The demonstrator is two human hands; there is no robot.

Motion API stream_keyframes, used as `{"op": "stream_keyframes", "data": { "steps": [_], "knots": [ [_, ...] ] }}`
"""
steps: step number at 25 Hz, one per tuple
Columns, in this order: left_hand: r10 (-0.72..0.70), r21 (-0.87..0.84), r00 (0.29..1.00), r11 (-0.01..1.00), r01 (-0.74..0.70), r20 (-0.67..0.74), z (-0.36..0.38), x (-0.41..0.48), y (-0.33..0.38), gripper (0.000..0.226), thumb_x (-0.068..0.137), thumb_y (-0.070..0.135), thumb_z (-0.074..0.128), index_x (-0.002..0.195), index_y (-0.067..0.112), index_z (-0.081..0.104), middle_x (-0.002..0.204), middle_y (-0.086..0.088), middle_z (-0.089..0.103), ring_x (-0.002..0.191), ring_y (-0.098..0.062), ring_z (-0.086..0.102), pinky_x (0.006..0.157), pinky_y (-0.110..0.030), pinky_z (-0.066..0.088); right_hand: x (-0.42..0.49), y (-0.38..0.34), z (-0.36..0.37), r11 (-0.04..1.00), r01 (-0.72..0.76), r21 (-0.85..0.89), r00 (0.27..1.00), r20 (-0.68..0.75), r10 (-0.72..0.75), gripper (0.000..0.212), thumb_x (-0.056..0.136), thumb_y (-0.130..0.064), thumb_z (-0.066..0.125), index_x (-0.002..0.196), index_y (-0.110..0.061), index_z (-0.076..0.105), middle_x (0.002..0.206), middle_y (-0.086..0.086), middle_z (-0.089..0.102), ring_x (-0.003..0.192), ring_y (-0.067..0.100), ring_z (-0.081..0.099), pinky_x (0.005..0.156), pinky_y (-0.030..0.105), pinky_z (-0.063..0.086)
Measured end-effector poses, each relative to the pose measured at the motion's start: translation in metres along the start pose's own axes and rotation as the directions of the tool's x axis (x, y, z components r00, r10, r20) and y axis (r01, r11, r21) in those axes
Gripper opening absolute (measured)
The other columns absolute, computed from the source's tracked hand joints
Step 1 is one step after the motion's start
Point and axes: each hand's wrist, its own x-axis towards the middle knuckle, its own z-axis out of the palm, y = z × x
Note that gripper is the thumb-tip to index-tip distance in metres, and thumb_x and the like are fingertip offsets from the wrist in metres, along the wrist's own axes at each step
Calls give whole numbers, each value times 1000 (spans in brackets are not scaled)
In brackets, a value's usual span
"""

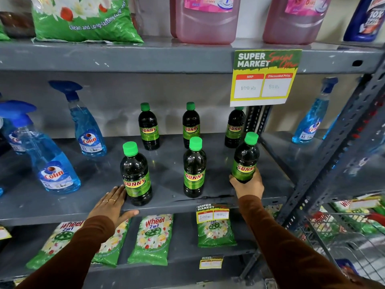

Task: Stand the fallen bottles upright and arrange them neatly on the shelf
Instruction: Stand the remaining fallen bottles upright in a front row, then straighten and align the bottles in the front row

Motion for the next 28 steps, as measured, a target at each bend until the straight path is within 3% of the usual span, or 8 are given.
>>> {"op": "stream_keyframes", "data": {
  "steps": [11, 14, 16, 18, 21, 23, 25, 28],
  "knots": [
    [3, -19, 1000, 1000, -2, 27, 5, 3, -2, 147, 25, 94, -17, 144, 9, -1, 157, -10, 1, 146, -21, 1, 120, -35, 4, -6, 12, -19, 1000, -21, 7, 996, 85, 21, 71, 62, -19, 79, 124, -11, 46, 121, 15, 59, 110, 28, 55, 94, 32, 41],
    [-21, -71, 1000, 997, 22, 9, 5, 0, -1, 114, 61, 85, 15, 144, 8, 2, 157, -10, 3, 146, -22, 2, 121, -37, 6, -19, 7, -19, 999, -29, 19, 999, 32, 29, 98, 62, -22, 78, 140, -5, 20, 146, 20, 31, 136, 33, 28, 113, 45, 22],
    [-86, -245, 993, 967, 64, -81, 4, -4, 9, 99, 69, 72, 17, 143, 7, 15, 155, -14, 16, 145, -24, 12, 120, -38, 10, -49, 1, -14, 993, 87, -75, 993, -73, -92, 102, 63, -33, 70, 141, -2, 12, 151, 23, 16, 140, 33, 11, 115, 52, 8],
    [-290, -583, 946, 798, 153, -148, 4, -6, 24, 88, 78, 65, 14, 136, 3, 34, 148, -21, 32, 140, -30, 26, 118, -40, 16, -94, -14, -2, 918, 384, -101, 921, -28, -388, 88, 67, -42, 59, 137, -7, 18, 148, 21, 21, 136, 29, 13, 114, 49, 8],
    [-464, -972, 883, 168, 167, 71, 4, 0, 34, 97, 77, 75, 12, 132, 1, 42, 146, -21, 36, 135, -29, 33, 117, -37, 18, -141, -37, 38, 731, 677, 86, 684, 294, -668, 65, 77, -47, 53, 129, -11, 34, 134, 12, 42, 125, 20, 32, 109, 40, 26],
    [-396, -996, 914, -42, 78, 88, 2, -1, 32, 92, 80, 69, 2, 135, 3, 36, 149, -14, 31, 138, -22, 29, 118, -36, 14, -158, -62, 64, 866, 423, 266, 651, 576, -494, 76, 77, -63, 47, 136, -18, 31, 139, 7, 40, 128, 13, 34, 110, 36, 30],
    [-331, -992, 938, -101, 76, 106, -1, -4, 32, 80, 89, 53, -5, 138, 0, 29, 150, -16, 25, 141, -22, 22, 119, -36, 9, -165, -78, 89, 974, -11, 226, 610, 773, -173, 98, 65, -77, 43, 143, -23, 16, 153, 3, 19, 140, 16, 17, 116, 37, 17],
    [-333, -979, 924, -137, 150, 188, 0, -2, 24, 88, 84, 63, 0, 138, 0, 27, 152, -20, 21, 143, -23, 15, 121, -39, 2, -166, -83, 108, 980, -187, 72, 471, 882, 25, 125, 40, -97, 26, 144, -31, 4, 157, -6, 0, 143, 18, -7, 118, 41, -6]
  ]
}}
